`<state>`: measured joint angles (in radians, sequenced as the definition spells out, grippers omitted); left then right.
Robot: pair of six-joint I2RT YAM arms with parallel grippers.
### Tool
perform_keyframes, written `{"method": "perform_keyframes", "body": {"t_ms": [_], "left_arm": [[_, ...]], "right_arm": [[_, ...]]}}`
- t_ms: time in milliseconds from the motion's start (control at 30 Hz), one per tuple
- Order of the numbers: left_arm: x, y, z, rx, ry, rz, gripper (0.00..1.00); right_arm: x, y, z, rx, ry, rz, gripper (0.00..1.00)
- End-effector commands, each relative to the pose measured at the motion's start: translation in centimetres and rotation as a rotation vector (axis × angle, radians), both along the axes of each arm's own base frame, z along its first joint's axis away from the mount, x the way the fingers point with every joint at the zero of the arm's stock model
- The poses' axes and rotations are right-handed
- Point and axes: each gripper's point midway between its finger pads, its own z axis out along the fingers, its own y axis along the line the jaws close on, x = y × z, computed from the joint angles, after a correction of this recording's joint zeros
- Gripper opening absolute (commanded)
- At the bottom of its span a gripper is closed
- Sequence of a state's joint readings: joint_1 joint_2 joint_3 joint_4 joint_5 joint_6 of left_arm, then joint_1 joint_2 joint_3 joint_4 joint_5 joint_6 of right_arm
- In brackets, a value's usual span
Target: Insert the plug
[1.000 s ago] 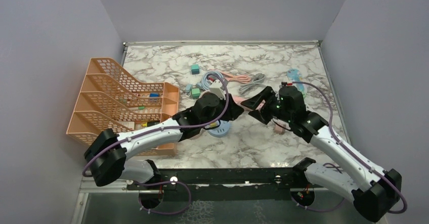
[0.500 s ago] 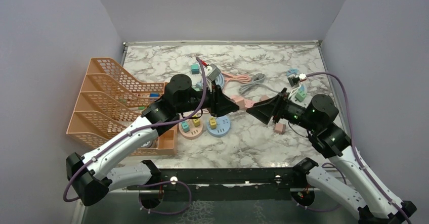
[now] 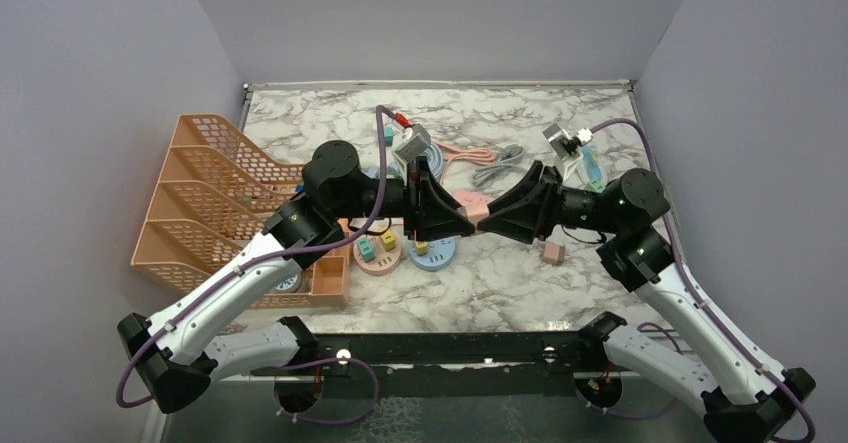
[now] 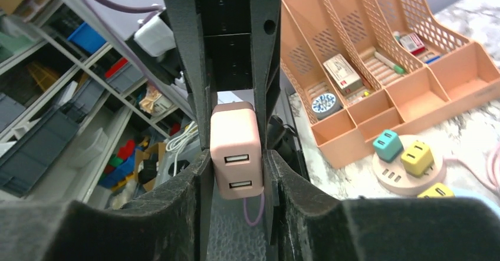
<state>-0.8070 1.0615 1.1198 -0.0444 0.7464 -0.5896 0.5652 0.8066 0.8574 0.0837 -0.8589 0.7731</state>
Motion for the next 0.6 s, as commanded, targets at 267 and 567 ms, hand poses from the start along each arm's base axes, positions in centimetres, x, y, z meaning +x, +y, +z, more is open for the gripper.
{"method": "perform_keyframes", "body": {"t_ms": [267,567], "left_arm": [[0.0,0.0,0.9,-0.041,-0.006,0.005,0.22],[0.7,-0.2,0.6,-0.03,-0.012,0.028,0.22]], "right_arm": [[-0.9,0.4,2.0,0.06,-0.045,0.093,0.43],[-0.4,0.9,1.0,0.035,-0.032,0.108,0.24]]}}
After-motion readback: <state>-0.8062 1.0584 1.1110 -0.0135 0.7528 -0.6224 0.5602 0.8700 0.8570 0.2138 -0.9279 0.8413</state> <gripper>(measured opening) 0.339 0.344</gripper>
